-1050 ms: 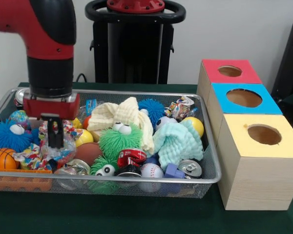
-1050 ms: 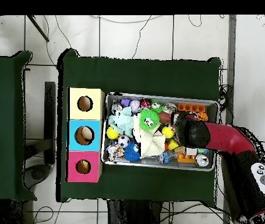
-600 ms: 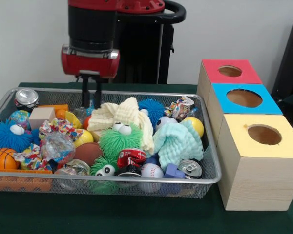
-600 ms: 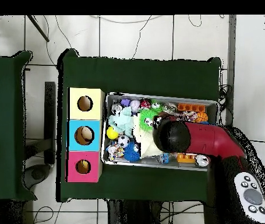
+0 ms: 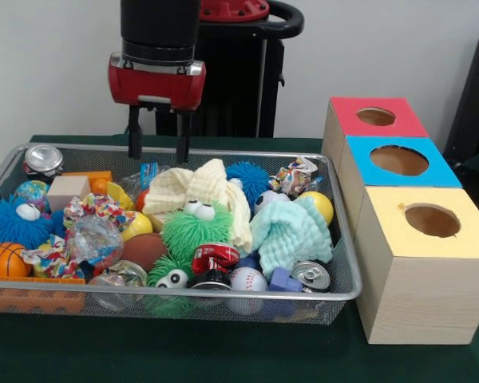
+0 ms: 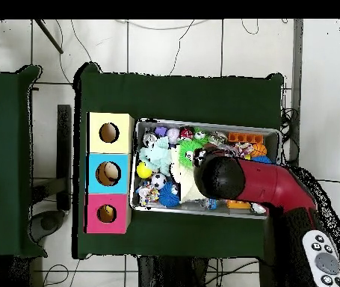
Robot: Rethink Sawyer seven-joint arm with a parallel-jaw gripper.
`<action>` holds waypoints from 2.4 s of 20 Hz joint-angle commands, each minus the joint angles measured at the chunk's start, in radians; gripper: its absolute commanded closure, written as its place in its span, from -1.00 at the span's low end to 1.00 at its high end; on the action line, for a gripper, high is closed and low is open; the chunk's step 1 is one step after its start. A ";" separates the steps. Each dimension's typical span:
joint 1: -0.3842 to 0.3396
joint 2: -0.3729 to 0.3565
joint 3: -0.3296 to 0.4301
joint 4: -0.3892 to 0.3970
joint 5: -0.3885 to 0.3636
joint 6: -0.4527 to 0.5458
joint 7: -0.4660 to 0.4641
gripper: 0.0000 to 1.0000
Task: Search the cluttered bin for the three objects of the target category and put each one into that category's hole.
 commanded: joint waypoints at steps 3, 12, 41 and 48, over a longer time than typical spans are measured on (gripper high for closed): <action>-0.057 0.070 0.008 0.042 0.034 -0.002 0.111 -1.00; -0.102 0.115 0.033 -0.052 0.017 0.046 0.041 -1.00; -0.238 0.520 0.164 -0.420 -0.074 0.028 -0.140 -1.00; -0.243 0.517 0.139 -0.354 -0.118 -0.070 -0.087 -1.00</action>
